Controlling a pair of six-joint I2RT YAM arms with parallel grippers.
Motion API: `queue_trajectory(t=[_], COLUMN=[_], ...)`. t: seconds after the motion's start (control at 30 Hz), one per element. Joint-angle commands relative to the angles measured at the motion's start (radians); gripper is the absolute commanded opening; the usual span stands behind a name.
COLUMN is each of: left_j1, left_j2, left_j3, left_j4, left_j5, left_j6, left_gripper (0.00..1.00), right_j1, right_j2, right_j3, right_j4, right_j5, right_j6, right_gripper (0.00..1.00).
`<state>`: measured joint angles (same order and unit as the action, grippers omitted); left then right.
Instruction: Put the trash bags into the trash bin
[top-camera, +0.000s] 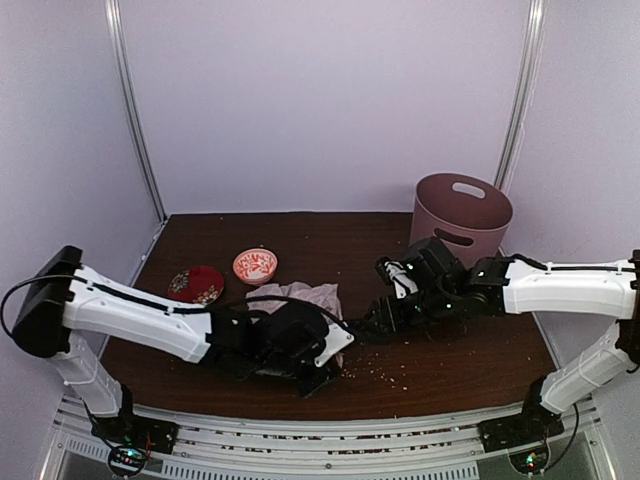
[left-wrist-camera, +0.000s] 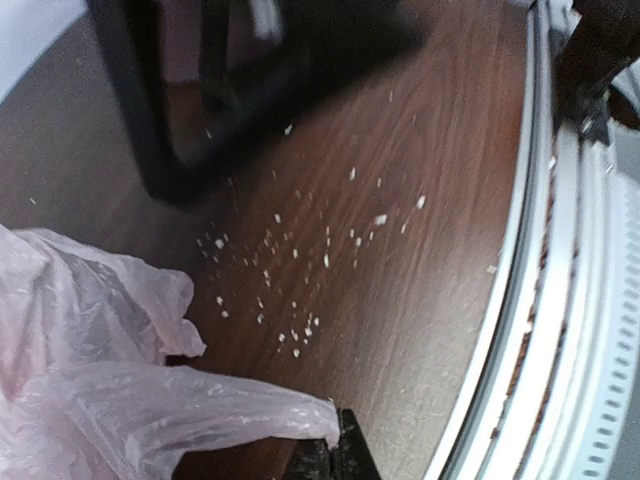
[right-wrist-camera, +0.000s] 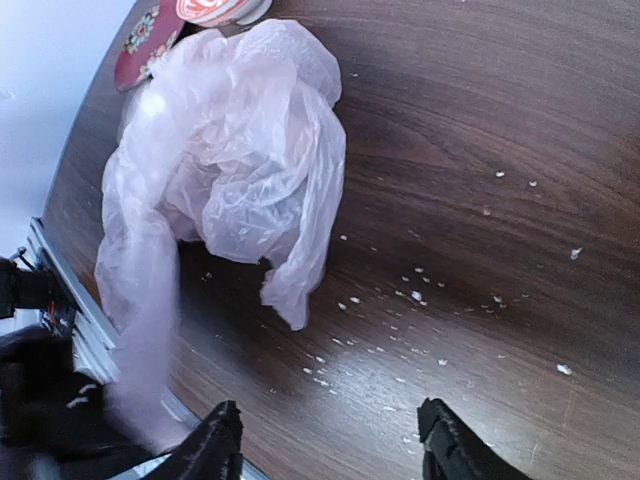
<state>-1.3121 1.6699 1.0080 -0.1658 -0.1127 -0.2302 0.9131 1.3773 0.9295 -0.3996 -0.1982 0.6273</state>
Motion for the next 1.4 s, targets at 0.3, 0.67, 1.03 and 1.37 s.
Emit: queue_trajectory(t=[0.3,0.67,1.03,1.37], left_j1=[-0.004,-0.004,-0.004,-0.004], left_j2=[-0.311,-0.336,-0.341,-0.350], left_j3=[-0.004,0.024,0.024,0.031], left_j4=[-0.126,-0.124,-0.098,-0.087], left_j5=[-0.118,-0.157,-0.159,-0.169], left_j6=[-0.068,-0.150,-0.182,-0.218], left_gripper=[0.00,0.00,0.00,0.00], right_j1=[-0.025,-0.026,-0.017,-0.014], right_j2=[0.275,0.325,0.342,0.369], right_j3=[0.257,0.316,0.195,0.160], right_j4=[0.140,-0.027,0.094,0.291], right_j5=[-0.267,-0.131,-0.107,-0.128], right_j6=[-0.039,-0.043,0.012,0.050], right_gripper=[0.80,0.78,0.75,0.59])
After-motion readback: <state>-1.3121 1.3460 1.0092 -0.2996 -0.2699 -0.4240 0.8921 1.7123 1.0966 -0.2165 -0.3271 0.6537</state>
